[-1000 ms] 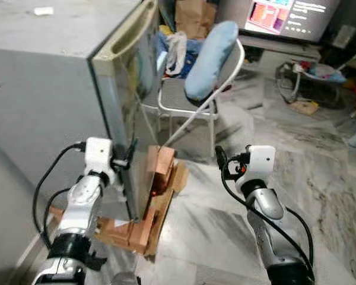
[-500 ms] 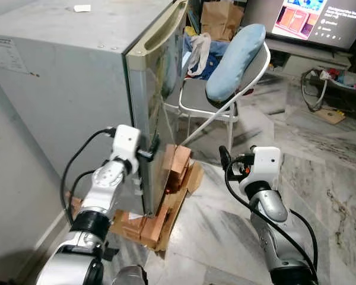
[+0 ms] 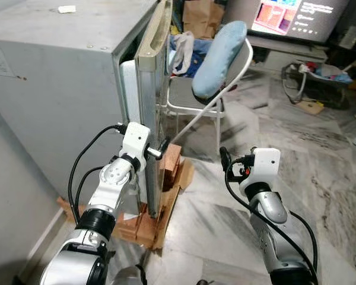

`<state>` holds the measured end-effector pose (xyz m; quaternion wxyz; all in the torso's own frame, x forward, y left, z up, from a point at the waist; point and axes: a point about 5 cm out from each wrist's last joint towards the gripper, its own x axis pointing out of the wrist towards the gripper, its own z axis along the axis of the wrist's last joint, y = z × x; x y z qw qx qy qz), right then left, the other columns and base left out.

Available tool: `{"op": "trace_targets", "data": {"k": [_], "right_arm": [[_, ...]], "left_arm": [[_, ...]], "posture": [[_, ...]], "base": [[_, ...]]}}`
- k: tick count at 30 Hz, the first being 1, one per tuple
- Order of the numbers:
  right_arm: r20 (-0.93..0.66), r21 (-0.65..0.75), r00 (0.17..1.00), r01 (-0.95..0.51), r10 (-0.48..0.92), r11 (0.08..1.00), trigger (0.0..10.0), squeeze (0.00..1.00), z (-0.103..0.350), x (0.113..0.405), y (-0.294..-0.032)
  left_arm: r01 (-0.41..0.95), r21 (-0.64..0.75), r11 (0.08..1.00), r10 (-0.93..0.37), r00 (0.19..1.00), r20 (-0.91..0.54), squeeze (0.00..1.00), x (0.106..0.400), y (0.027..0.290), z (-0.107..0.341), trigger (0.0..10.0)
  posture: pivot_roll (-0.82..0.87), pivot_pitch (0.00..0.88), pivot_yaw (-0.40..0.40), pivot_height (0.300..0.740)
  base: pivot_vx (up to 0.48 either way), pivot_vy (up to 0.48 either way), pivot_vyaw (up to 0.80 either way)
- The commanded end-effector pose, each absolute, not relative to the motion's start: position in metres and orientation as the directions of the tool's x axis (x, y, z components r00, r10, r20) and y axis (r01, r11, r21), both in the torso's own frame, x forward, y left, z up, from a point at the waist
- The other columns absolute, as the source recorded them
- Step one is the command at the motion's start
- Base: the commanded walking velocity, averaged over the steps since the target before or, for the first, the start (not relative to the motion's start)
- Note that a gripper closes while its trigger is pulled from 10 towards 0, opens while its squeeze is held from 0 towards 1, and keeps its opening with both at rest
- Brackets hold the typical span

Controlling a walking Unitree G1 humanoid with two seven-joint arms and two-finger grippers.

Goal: Restocking fridge

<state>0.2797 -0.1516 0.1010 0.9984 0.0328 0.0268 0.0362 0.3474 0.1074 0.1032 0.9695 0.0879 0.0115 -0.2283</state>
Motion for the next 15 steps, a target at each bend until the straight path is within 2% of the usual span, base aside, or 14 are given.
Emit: {"op": "trace_targets", "data": {"k": [1,3,5,7,11,13,15], "right_arm": [[-0.034,0.074,0.998,-0.052,0.054,0.996,10.0,0.0,0.108,0.279,-0.156],[-0.033,0.078,0.998,-0.048,0.05,0.996,10.0,0.0,0.109,0.278,-0.156],[-0.024,0.093,0.999,-0.036,0.039,0.995,10.0,0.0,0.114,0.275,-0.159],[-0.021,0.095,0.999,-0.034,0.036,0.995,10.0,0.0,0.115,0.274,-0.159],[0.003,0.097,0.999,-0.036,0.036,0.995,10.0,0.0,0.123,0.27,-0.16],[0.018,0.093,0.999,-0.042,0.04,0.995,10.0,0.0,0.127,0.27,-0.159],[0.026,0.09,0.999,-0.045,0.043,0.995,10.0,0.0,0.129,0.271,-0.158]], "left_arm": [[0.488,0.208,0.848,-0.479,0.873,-0.094,0.0,0.351,0.094,0.105,10.0],[0.496,0.21,0.842,-0.487,0.868,-0.097,0.0,0.352,0.091,0.105,10.0],[0.564,0.223,0.795,-0.56,0.824,-0.089,0.0,0.351,0.07,0.111,10.0],[0.589,0.228,0.775,-0.587,0.805,-0.084,0.0,0.35,0.062,0.113,10.0],[0.741,0.205,0.64,-0.753,0.658,-0.027,0.0,0.331,0.01,0.125,10.0],[0.764,0.218,0.608,-0.777,0.629,-0.038,0.0,0.326,0.003,0.12,10.0],[0.761,0.227,0.608,-0.771,0.634,-0.062,0.0,0.325,0.009,0.112,10.0]], "posture": [[0.03,0.037,-0.03,0.74],[0.03,0.037,-0.03,0.74],[0.03,0.036,-0.027,0.74],[0.03,0.036,-0.027,0.74],[0.02,0.035,-0.024,0.74],[0.01,0.034,-0.023,0.74],[0.01,0.033,-0.022,0.74]], "base": [[0.0,0.0,0.0],[0.0,0.0,0.0],[0.0,0.0,0.0],[0.0,0.0,0.0],[0.0,0.0,0.0],[0.0,0.0,0.0],[0.0,0.0,0.0]]}}
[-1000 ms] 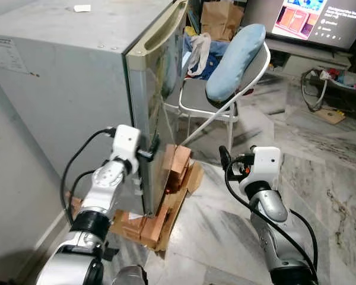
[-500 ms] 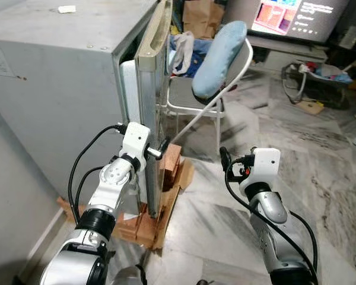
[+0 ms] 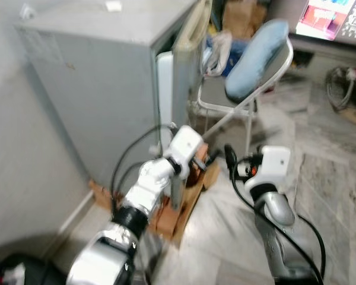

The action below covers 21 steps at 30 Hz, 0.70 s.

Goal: Restocking fridge

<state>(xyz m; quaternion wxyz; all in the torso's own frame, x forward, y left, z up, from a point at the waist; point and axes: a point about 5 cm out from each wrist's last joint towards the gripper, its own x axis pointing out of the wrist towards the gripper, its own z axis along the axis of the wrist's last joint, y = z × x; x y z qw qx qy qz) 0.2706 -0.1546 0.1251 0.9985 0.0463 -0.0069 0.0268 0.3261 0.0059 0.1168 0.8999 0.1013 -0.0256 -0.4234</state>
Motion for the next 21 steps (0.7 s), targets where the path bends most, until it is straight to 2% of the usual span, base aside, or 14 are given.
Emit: {"op": "trace_targets", "data": {"k": [1,2,3,4,6,7,8,9,10,13,17,19,21], "right_arm": [[0.025,0.089,0.999,-0.045,0.043,0.995,10.0,0.0,0.129,0.271,-0.158],[0.025,0.089,0.999,-0.045,0.043,0.995,10.0,0.0,0.129,0.271,-0.158],[0.024,0.088,0.999,-0.043,0.041,0.995,10.0,0.0,0.129,0.271,-0.159],[0.014,0.089,0.999,-0.036,0.034,0.995,10.0,0.0,0.127,0.27,-0.161],[0.008,0.09,0.999,-0.032,0.031,0.995,10.0,0.0,0.126,0.269,-0.161],[-0.006,0.091,0.999,-0.032,0.033,0.995,10.0,0.0,0.123,0.267,-0.161],[-0.006,0.091,0.999,-0.032,0.033,0.995,10.0,0.0,0.123,0.267,-0.161],[-0.015,0.097,0.999,-0.032,0.034,0.995,10.0,0.0,0.121,0.266,-0.159],[-0.017,0.098,0.999,-0.032,0.034,0.995,10.0,0.0,0.121,0.265,-0.159],[-0.025,0.099,0.999,-0.026,0.029,0.995,10.0,0.0,0.119,0.26,-0.16],[-0.059,0.094,0.998,-0.002,0.008,0.996,10.0,0.0,0.113,0.249,-0.166],[-0.077,0.085,0.997,0.007,0.0,0.996,10.0,0.0,0.111,0.246,-0.169],[-0.104,0.092,0.994,0.037,-0.027,0.995,10.0,0.0,0.107,0.238,-0.175]], "left_arm": [[0.748,0.231,0.622,-0.756,0.651,-0.07,0.0,0.327,0.016,0.109,10.0],[0.748,0.231,0.622,-0.756,0.651,-0.07,0.0,0.327,0.016,0.109,10.0],[0.716,0.242,0.655,-0.723,0.687,-0.076,0.0,0.33,0.03,0.106,10.0],[0.65,0.248,0.718,-0.655,0.752,-0.075,0.0,0.335,0.056,0.103,10.0],[0.623,0.246,0.743,-0.627,0.776,-0.073,0.0,0.336,0.066,0.102,10.0],[0.552,0.22,0.804,-0.555,0.83,-0.054,0.0,0.334,0.092,0.101,10.0],[0.552,0.22,0.804,-0.555,0.83,-0.054,0.0,0.334,0.092,0.101,10.0],[0.489,0.187,0.852,-0.491,0.87,-0.041,0.0,0.329,0.112,0.098,10.0],[0.477,0.181,0.86,-0.478,0.877,-0.039,0.0,0.328,0.116,0.098,10.0],[0.297,0.145,0.944,-0.299,0.954,-0.007,0.0,0.309,0.151,0.091,10.0],[0.113,0.093,0.989,-0.114,0.994,-0.004,0.0,0.288,0.181,0.083,10.0],[0.08,0.09,0.993,-0.08,0.997,-0.012,0.0,0.282,0.187,0.083,10.0],[0.053,0.065,0.996,-0.052,0.998,-0.018,0.0,0.277,0.191,0.084,10.0]], "posture": [[0.01,0.033,-0.022,0.74],[0.01,0.033,-0.022,0.74],[0.01,0.034,-0.023,0.74],[0.02,0.035,-0.023,0.74],[0.02,0.035,-0.024,0.74],[0.02,0.033,-0.02,0.74],[0.02,0.033,-0.02,0.74],[0.02,0.031,-0.017,0.74],[0.02,0.031,-0.017,0.74],[0.01,0.025,-0.017,0.74],[0.02,0.023,-0.035,0.74],[0.02,0.023,-0.035,0.74],[0.03,0.026,-0.044,0.74]], "base": [[0.0,0.0,0.0],[0.0,0.0,0.0],[0.0,0.0,0.0],[0.0,0.0,0.0],[0.0,0.0,0.0],[0.0,0.0,-0.44],[0.0,0.0,-0.44],[0.0,0.0,-0.8],[0.0,0.0,-0.8],[0.0,0.0,-0.16],[0.0,0.0,0.0],[0.0,0.0,0.0],[0.0,0.0,-0.8]]}}
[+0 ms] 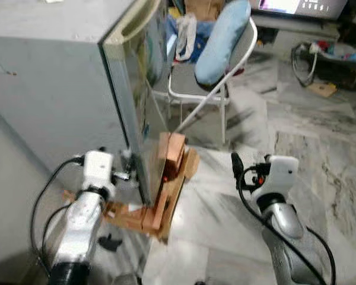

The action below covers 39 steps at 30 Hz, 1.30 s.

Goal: Restocking fridge

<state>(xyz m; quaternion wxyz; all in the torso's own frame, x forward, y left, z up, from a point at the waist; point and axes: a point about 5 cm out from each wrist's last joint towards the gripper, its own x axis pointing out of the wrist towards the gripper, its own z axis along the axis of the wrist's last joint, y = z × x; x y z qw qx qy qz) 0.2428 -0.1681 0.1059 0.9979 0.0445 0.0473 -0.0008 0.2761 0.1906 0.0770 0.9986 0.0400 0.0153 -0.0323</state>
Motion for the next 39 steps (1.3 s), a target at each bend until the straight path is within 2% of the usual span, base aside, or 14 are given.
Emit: {"op": "trace_targets", "data": {"k": [1,8,13,23,39], "right_arm": [[-0.107,0.091,0.994,0.041,-0.031,0.995,10.0,0.0,0.106,0.236,-0.176],[-0.15,0.082,0.986,0.085,-0.072,0.993,10.0,0.0,0.101,0.216,-0.184],[-0.156,0.08,0.986,0.072,-0.059,0.994,10.0,0.0,0.1,0.217,-0.181],[-0.149,0.08,0.988,0.047,-0.035,0.996,10.0,0.0,0.104,0.224,-0.178],[-0.142,0.075,0.99,0.038,-0.027,0.996,10.0,0.0,0.11,0.223,-0.176]], "left_arm": [[0.053,0.066,0.996,-0.052,0.998,-0.02,0.0,0.277,0.191,0.084,10.0],[0.08,0.078,0.994,-0.08,0.997,-0.004,0.0,0.279,0.194,0.099,10.0],[0.084,0.086,0.993,-0.084,0.996,0.003,0.0,0.282,0.193,0.104,10.0],[-0.004,0.064,0.998,0.007,0.999,-0.049,0.0,0.282,0.201,0.094,10.0],[0.056,0.04,0.998,-0.056,0.998,-0.001,0.0,0.346,0.178,0.118,10.0]], "posture": [[0.03,0.026,-0.044,0.74],[0.01,0.045,-0.04,0.74],[0.01,0.051,-0.035,0.74],[0.0,0.067,-0.032,0.74],[-0.03,0.077,-0.045,0.74]], "base": [[0.0,0.0,-0.8],[0.0,0.0,-0.8],[0.0,0.0,-0.7],[0.0,0.0,0.0],[0.0,0.0,0.0]]}}
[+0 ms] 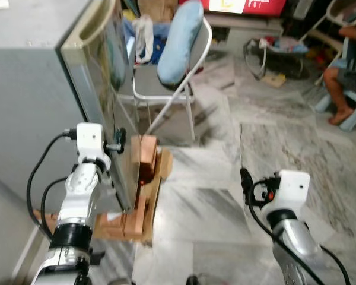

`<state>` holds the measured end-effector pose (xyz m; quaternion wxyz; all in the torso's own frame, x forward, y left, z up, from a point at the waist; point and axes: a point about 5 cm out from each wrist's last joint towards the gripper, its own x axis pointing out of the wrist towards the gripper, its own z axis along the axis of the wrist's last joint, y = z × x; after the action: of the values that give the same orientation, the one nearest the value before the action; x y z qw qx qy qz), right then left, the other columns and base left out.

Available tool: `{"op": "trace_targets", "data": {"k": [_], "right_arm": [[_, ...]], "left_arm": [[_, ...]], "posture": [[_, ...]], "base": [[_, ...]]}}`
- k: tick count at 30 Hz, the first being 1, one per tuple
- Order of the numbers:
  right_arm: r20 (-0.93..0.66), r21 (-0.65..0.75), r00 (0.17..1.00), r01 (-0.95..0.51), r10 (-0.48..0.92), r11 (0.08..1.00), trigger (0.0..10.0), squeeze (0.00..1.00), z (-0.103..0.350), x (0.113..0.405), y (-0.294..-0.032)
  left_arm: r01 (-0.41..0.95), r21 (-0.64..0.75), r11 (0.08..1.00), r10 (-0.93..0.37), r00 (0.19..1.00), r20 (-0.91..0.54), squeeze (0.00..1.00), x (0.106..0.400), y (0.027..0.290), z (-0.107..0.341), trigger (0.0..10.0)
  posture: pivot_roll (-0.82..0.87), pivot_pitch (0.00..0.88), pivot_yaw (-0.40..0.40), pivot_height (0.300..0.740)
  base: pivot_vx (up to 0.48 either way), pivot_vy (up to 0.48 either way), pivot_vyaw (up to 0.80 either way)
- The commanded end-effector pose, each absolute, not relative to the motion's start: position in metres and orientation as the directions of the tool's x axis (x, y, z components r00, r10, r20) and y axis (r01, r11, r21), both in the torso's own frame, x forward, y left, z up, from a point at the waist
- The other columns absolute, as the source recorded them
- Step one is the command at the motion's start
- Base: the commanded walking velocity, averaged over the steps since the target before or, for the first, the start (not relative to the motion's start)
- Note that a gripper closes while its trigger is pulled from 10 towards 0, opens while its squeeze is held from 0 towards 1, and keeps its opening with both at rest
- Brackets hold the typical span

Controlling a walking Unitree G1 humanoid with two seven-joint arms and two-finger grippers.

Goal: Restocking fridge

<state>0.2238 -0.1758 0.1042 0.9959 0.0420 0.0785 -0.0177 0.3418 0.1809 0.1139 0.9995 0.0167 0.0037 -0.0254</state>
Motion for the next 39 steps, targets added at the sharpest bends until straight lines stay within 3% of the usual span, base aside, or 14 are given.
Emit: {"op": "trace_targets", "data": {"k": [1,7,11,14,18,22,27,39], "right_arm": [[-0.14,0.074,0.99,0.038,-0.028,0.997,10.0,0.0,0.11,0.223,-0.176],[-0.129,0.087,0.992,0.021,-0.01,0.996,10.0,0.0,0.114,0.226,-0.174],[-0.112,0.119,0.992,-0.036,0.05,0.992,10.0,0.0,0.117,0.228,-0.168],[-0.104,0.116,0.992,-0.063,0.075,0.991,10.0,0.0,0.118,0.229,-0.164],[-0.095,0.11,0.991,-0.08,0.09,0.991,10.0,0.0,0.119,0.231,-0.16],[-0.088,0.105,0.992,-0.085,0.095,0.991,10.0,0.0,0.12,0.232,-0.159],[-0.087,0.108,0.991,-0.09,0.1,0.99,10.0,0.0,0.118,0.231,-0.158],[-0.076,0.104,0.992,-0.091,0.099,0.99,10.0,0.0,0.117,0.236,-0.157]], "left_arm": [[0.062,0.044,0.997,-0.062,0.998,0.0,0.0,0.349,0.176,0.119,10.0],[0.085,0.064,0.994,-0.083,0.996,-0.021,0.0,0.362,0.166,0.119,10.0],[0.385,0.149,0.911,-0.391,0.921,0.01,0.0,0.36,0.116,0.128,10.0],[0.623,0.16,0.765,-0.634,0.773,0.024,0.0,0.345,0.059,0.132,10.0],[0.698,0.122,0.706,-0.707,0.705,0.061,0.0,0.337,0.027,0.136,10.0],[0.637,0.145,0.757,-0.646,0.763,0.025,0.0,0.343,0.038,0.127,10.0],[0.493,0.218,0.842,-0.49,0.869,-0.07,0.0,0.351,0.098,0.106,10.0],[0.358,0.207,0.911,-0.353,0.934,-0.059,0.0,0.329,0.155,0.093,10.0]], "posture": [[-0.04,0.076,-0.044,0.74],[-0.03,0.072,-0.047,0.74],[-0.03,0.07,-0.053,0.74],[-0.02,0.065,-0.055,0.74],[-0.03,0.061,-0.051,0.74],[-0.03,0.059,-0.048,0.74],[-0.02,0.055,-0.044,0.74],[0.0,0.052,-0.029,0.74]], "base": [[0.0,0.0,0.0],[0.0,0.0,0.0],[0.0,0.0,0.0],[0.0,0.0,0.0],[0.0,0.0,0.0],[0.0,0.0,0.0],[0.0,0.0,0.0],[0.226,-0.327,0.0]]}}
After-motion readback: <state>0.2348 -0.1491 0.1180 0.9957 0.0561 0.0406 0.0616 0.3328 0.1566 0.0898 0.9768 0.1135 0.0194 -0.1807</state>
